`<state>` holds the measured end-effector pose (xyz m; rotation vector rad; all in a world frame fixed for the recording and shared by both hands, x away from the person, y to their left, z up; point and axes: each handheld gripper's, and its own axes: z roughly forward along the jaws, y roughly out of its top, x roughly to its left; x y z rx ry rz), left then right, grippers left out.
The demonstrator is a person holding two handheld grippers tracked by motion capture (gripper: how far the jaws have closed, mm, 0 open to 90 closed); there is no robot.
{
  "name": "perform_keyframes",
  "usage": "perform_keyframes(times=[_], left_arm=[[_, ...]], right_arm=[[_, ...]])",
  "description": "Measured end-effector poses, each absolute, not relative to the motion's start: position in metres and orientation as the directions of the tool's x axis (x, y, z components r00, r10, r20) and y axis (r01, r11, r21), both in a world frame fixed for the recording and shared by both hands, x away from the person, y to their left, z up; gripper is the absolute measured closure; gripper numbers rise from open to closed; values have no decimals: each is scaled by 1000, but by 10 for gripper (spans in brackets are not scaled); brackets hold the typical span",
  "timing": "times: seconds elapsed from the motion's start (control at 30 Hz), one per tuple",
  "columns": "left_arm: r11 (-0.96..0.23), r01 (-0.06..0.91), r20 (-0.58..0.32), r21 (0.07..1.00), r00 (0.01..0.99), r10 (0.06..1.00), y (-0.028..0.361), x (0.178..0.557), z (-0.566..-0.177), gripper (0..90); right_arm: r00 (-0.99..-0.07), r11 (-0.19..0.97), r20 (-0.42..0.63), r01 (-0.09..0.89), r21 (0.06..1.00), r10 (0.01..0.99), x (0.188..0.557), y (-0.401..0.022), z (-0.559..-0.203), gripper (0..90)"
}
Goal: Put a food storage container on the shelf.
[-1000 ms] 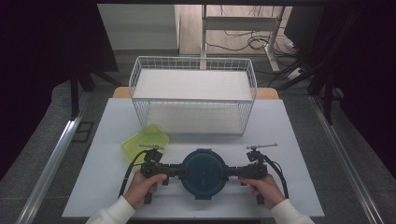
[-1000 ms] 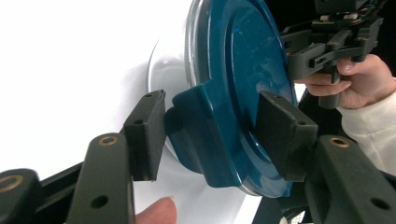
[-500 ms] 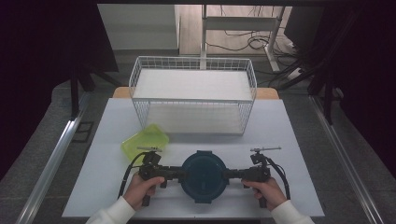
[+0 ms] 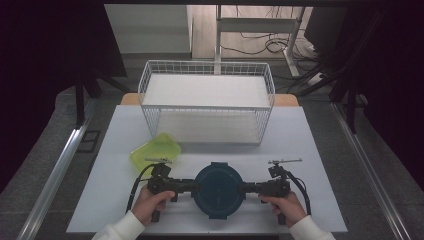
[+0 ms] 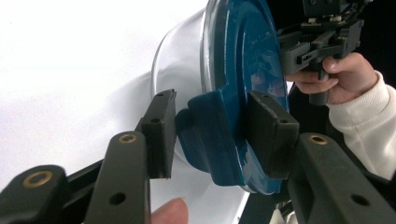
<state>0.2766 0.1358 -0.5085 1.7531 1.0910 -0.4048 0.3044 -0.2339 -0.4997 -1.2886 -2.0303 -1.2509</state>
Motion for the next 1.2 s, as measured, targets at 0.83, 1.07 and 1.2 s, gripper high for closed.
perform_keyframes(times=[0.83, 1.07, 1.2], left_arm=[[-92, 810, -682, 579, 543, 490, 132, 276, -492, 574], [-85, 794, -667, 601, 558, 494, 138, 283, -481, 575], [-89, 783, -659, 615, 573, 488, 141, 288, -474, 576]], right_arm=[[-493, 110, 708, 851, 513, 505, 305, -235, -480, 565], [-525, 119, 685, 829, 547, 505, 313, -230, -469, 565], [-541, 121, 670, 815, 567, 508, 316, -227, -460, 565]])
